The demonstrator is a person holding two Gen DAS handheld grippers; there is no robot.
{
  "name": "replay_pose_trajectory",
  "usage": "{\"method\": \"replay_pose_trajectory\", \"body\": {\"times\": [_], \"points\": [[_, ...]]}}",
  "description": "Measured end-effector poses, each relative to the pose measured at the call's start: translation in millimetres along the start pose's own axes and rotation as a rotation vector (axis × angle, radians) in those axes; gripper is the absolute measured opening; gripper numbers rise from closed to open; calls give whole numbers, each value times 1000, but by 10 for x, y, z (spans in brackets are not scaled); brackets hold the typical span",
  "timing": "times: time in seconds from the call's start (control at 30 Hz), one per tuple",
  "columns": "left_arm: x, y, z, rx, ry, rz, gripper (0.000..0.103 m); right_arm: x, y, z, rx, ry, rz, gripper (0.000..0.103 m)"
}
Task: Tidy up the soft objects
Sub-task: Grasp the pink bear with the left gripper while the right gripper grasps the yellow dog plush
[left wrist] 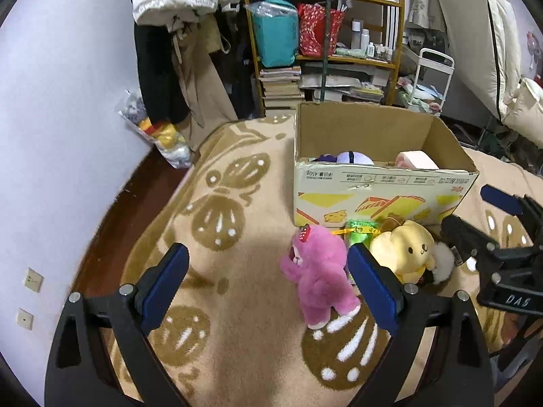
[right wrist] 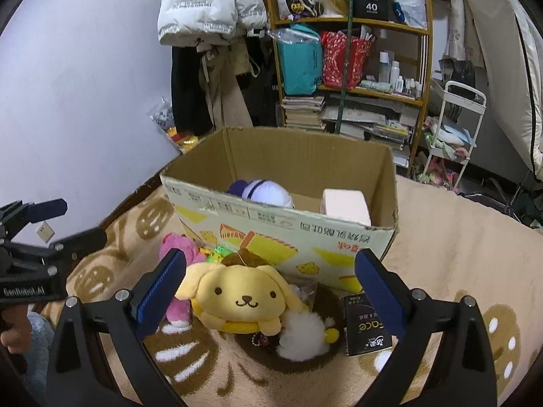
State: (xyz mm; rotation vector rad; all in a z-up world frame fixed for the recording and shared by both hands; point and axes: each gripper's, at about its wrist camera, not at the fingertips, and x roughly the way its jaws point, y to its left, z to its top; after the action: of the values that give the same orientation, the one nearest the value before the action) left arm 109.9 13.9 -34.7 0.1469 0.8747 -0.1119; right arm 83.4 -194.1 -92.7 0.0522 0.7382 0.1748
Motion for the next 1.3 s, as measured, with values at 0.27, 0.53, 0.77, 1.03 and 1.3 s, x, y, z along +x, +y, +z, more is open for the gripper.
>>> {"method": "replay_pose_trajectory", "body": {"times": [0.27,0.53,0.77,1.03,1.3], "points": [[257,-19,37,0,38,-13,93,199,102,-82,-40,62,10,103],[584,-79,-28,-12,129,-65,93,422,270,-174,-106,133,33,103],[791,-85,-89,-27,202,-87,93,581,251,-250,-89,183,61,103],[985,-133,-133,-32,268,-104,93,671,249,-288,-79,208,86,103],[1164,-114,-213,-100,335,-149,93,724,235,-327,-75,216,97,103]]}}
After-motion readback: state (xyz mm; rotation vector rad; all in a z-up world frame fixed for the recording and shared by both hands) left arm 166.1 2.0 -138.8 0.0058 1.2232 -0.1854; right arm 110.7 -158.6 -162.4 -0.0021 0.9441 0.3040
